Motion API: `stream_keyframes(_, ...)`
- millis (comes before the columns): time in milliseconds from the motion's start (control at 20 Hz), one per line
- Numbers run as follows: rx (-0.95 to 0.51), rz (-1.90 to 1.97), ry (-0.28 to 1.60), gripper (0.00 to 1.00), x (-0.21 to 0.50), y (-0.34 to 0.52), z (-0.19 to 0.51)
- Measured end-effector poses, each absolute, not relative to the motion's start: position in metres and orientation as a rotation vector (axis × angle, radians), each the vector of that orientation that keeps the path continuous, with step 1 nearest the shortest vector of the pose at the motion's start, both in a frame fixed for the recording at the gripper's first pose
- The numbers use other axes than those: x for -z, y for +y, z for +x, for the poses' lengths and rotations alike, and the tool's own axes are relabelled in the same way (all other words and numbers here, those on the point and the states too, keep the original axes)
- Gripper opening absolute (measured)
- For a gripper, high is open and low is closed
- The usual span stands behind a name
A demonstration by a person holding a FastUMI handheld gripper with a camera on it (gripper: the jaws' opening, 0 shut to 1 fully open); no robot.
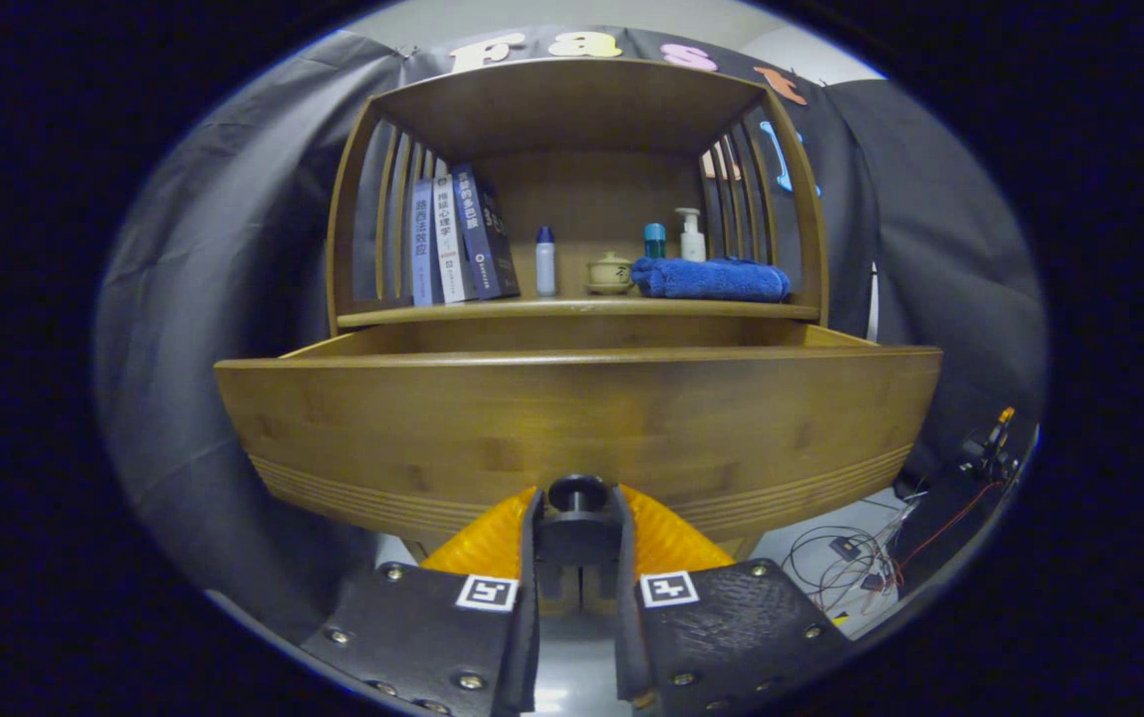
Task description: Pull open the drawer, take out the items inside it, and place them on the countertop above the cabinet.
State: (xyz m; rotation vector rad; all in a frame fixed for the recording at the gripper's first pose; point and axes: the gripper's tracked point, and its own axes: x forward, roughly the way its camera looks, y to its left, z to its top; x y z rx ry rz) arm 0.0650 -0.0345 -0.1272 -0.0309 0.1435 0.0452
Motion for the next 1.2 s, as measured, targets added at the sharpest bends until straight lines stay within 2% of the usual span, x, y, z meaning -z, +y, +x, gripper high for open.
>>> stream_keyframes(600,-0.042,0.008,0.192,0.30,0.131,-0.033,0.036)
stream_keyframes(750,-0.045,0.026,0.224,0.44,0.122,-0.035,0.025)
stream_keyframes(1050,-0.010,0.024,0.189,0.98,0.073,-0.051,0.013)
stream_keyframes(1200,0.011,0.028,0.157,1.00,0.033,-0.055,0.014)
